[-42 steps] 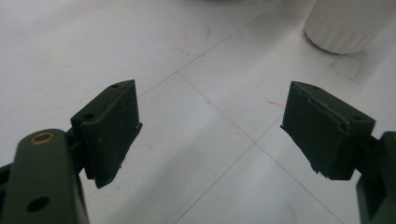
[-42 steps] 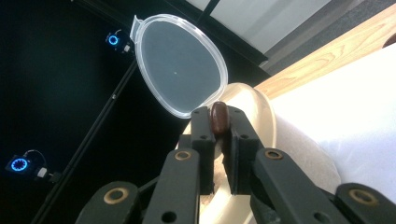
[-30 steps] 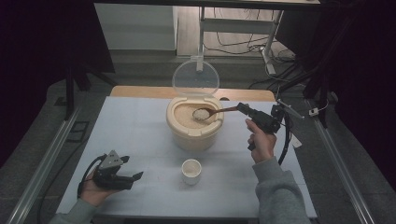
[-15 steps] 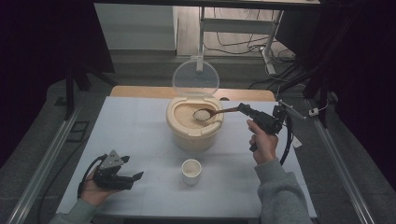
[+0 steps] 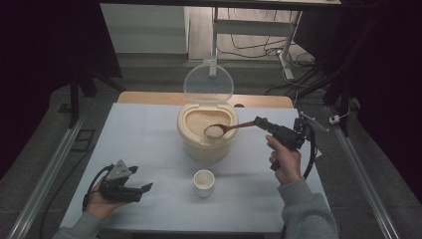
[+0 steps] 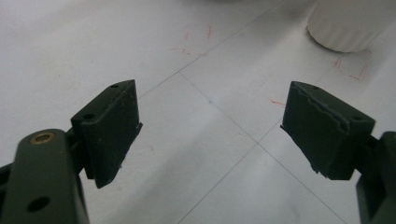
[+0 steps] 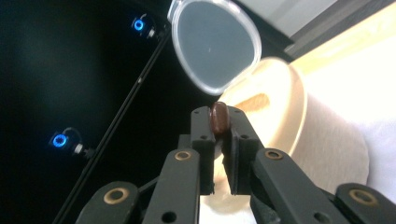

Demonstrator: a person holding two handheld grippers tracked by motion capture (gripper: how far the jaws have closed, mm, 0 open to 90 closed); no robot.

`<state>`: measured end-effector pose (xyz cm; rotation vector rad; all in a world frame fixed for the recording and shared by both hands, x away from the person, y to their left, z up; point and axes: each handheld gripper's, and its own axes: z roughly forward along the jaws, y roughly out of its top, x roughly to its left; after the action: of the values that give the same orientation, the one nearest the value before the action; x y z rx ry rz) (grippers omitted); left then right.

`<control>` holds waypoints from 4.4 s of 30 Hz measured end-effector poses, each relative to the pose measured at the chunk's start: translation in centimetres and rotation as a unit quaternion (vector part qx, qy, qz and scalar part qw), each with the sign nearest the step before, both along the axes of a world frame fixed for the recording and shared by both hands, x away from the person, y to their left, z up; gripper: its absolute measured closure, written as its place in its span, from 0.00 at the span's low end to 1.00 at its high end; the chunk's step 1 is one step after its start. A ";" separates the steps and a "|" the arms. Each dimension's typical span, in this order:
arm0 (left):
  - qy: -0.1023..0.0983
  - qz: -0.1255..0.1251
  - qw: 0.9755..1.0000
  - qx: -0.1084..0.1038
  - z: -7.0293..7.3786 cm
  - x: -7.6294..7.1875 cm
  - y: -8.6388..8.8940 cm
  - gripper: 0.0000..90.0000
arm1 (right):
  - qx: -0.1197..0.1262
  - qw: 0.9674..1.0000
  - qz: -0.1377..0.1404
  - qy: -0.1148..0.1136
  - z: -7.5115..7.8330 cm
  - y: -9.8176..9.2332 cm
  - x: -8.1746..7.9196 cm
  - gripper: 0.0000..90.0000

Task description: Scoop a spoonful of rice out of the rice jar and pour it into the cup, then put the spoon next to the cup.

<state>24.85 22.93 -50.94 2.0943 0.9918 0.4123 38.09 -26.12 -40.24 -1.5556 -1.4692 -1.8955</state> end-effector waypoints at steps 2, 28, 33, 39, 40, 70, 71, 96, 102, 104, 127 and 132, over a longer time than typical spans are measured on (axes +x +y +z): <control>0.001 0.000 1.000 0.001 0.0 0.0 0.0 0.21 | 0.004 1.000 0.007 0.002 -0.3 -0.1 -0.5 0.93; 0.002 0.002 1.000 0.001 -0.1 0.1 0.0 0.21 | -0.037 0.997 0.067 0.033 -5.4 0.9 -3.9 0.93; 0.002 0.002 1.000 0.002 -0.1 0.1 0.0 0.21 | -0.059 0.996 0.068 0.026 -5.6 0.8 -4.0 0.92; 0.002 0.002 1.000 0.002 -0.1 0.1 0.0 0.21 | -0.089 0.994 0.069 0.009 -5.0 1.1 -4.0 0.92; 0.002 0.002 1.000 0.002 -0.1 0.1 0.0 0.21 | -0.091 0.993 0.070 0.007 -4.9 1.1 -4.0 0.93; 0.001 0.002 1.000 0.002 -0.1 0.1 0.1 0.21 | -0.187 0.969 0.090 -0.136 -1.9 2.8 -5.8 0.92; 0.001 0.003 1.000 0.002 -0.1 0.1 0.1 0.21 | -0.192 0.967 0.091 -0.144 -1.8 2.8 -5.9 0.92; 0.000 0.005 1.000 0.001 0.0 0.1 0.2 0.21 | -0.176 0.963 0.082 -0.188 -0.8 0.1 -6.2 0.92; 0.000 0.005 1.000 0.002 0.0 0.2 0.2 0.21 | -0.183 0.962 0.087 -0.180 -0.3 -1.7 -6.3 0.92; 0.000 0.005 1.000 0.002 0.0 0.2 0.2 0.21 | -0.186 0.962 0.090 -0.177 -0.3 -2.1 -6.3 0.92; 0.000 0.004 1.000 0.004 0.0 0.2 0.2 0.21 | -0.254 0.939 0.197 -0.123 -1.2 0.1 -5.2 0.92; 0.001 0.003 1.000 0.004 0.0 0.2 0.2 0.21 | -0.270 0.929 0.228 -0.108 -1.3 1.0 -4.7 0.92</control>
<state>25.07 23.13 -50.99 2.0999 0.9995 0.4188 33.35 -25.11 -41.51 -1.0522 -2.3554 -1.4908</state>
